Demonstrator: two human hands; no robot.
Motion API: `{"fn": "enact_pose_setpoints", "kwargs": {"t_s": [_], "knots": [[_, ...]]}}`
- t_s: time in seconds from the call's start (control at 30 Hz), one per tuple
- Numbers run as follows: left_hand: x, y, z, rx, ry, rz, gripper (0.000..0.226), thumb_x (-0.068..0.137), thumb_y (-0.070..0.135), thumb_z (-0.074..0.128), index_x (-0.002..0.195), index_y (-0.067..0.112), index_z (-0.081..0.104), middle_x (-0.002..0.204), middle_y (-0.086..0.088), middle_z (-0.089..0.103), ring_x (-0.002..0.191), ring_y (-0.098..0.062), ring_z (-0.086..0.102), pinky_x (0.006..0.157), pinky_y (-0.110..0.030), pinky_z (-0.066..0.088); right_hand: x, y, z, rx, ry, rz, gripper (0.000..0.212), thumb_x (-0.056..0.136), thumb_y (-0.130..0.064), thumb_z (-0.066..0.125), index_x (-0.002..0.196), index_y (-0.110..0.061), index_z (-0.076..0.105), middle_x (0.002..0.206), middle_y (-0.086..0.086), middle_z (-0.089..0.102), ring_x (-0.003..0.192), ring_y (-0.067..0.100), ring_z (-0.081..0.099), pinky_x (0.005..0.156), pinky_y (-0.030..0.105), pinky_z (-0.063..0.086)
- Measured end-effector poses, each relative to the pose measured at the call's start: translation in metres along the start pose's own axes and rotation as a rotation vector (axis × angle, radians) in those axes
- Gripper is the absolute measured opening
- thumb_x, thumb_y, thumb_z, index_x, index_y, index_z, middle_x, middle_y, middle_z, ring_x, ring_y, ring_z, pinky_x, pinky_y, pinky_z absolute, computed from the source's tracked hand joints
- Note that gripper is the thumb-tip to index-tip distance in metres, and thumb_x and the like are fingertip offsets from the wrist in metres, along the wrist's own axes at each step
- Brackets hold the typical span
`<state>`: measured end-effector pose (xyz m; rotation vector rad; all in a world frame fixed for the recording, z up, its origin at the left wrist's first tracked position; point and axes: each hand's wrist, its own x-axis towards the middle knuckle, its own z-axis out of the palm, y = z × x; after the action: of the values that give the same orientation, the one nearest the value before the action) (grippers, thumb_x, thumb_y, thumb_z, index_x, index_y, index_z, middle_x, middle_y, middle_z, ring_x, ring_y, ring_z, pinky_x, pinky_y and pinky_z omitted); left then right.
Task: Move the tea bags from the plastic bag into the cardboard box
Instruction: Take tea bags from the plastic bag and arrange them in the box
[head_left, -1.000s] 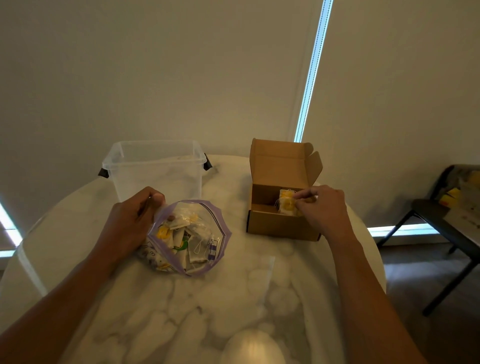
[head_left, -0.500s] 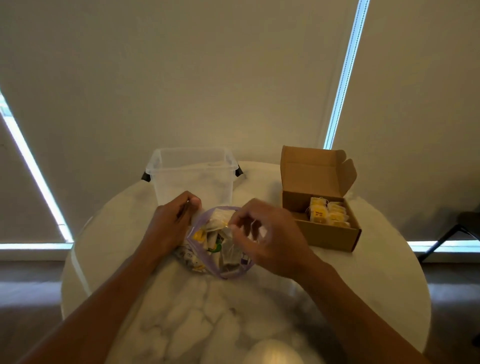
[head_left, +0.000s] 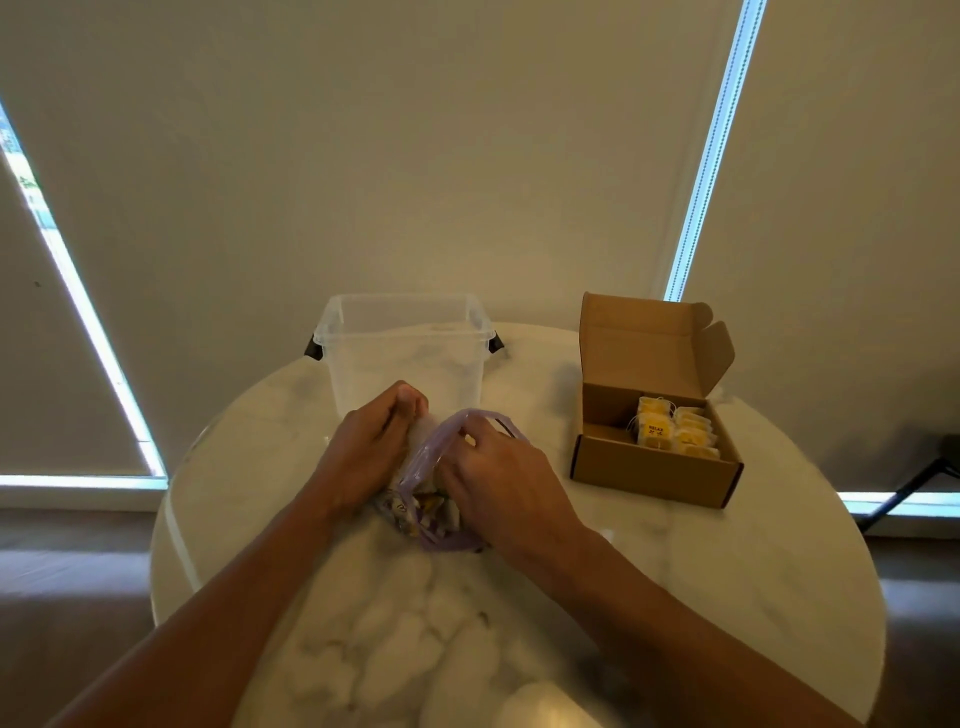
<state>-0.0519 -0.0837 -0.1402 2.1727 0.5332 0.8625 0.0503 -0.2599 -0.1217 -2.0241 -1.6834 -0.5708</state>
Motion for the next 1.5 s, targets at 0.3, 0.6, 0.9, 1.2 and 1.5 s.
{"fn": "enact_pose_setpoints", "kwargs": {"t_s": [0.3,0.6,0.9,1.2,1.5], "knots": [[-0.003,0.008,-0.003,-0.063,-0.054,0.025,0.035,0.115,0.053,0.047,0.103,0.023,0.062,0.083,-0.009,0.075,0.071,-0.017,0.063,0.071,-0.039,0.053,0.002,0.007,0.004,-0.07,-0.079,0.039,0.071,0.047,-0.037,0.106,0.109,-0.018,0.077,0.109,0.009,0.073,0.081,0.028,0.074,0.056,0.034,0.06],[-0.003,0.004,-0.006,-0.107,0.045,-0.067,0.037,0.115,0.058,0.04,0.106,0.027,0.058,0.095,0.0,0.079,0.083,-0.014,0.074,0.075,-0.036,0.06,-0.007,0.021,-0.021,0.594,0.179,0.172,0.01,0.098,-0.025,0.076,0.107,-0.024,0.074,0.113,-0.012,0.066,0.09,0.005,0.07,0.071,0.021,0.061],[0.005,-0.014,-0.005,-0.136,0.007,-0.092,0.025,0.119,0.035,0.048,0.101,0.021,0.059,0.097,0.001,0.07,0.084,-0.009,0.061,0.08,-0.037,0.052,-0.011,0.042,-0.044,1.127,-0.004,0.596,0.015,0.099,-0.019,0.075,0.114,-0.019,0.073,0.093,0.001,0.082,0.085,0.02,0.08,0.064,0.03,0.06],[0.007,-0.02,-0.006,-0.104,-0.016,-0.068,0.024,0.119,0.028,0.048,0.099,0.018,0.056,0.099,-0.011,0.066,0.086,-0.017,0.056,0.081,-0.04,0.049,-0.01,0.042,-0.041,1.189,0.035,0.531,0.023,0.105,-0.009,0.061,0.114,-0.021,0.079,0.096,0.008,0.077,0.078,0.023,0.075,0.071,0.032,0.064],[0.003,-0.015,-0.006,-0.106,-0.015,-0.077,0.026,0.12,0.031,0.047,0.099,0.023,0.061,0.093,0.0,0.068,0.083,-0.01,0.06,0.08,-0.035,0.052,-0.01,0.047,-0.04,1.264,0.052,0.586,0.025,0.092,-0.022,0.082,0.109,-0.009,0.07,0.097,0.01,0.079,0.084,0.028,0.078,0.077,0.038,0.066]]}}
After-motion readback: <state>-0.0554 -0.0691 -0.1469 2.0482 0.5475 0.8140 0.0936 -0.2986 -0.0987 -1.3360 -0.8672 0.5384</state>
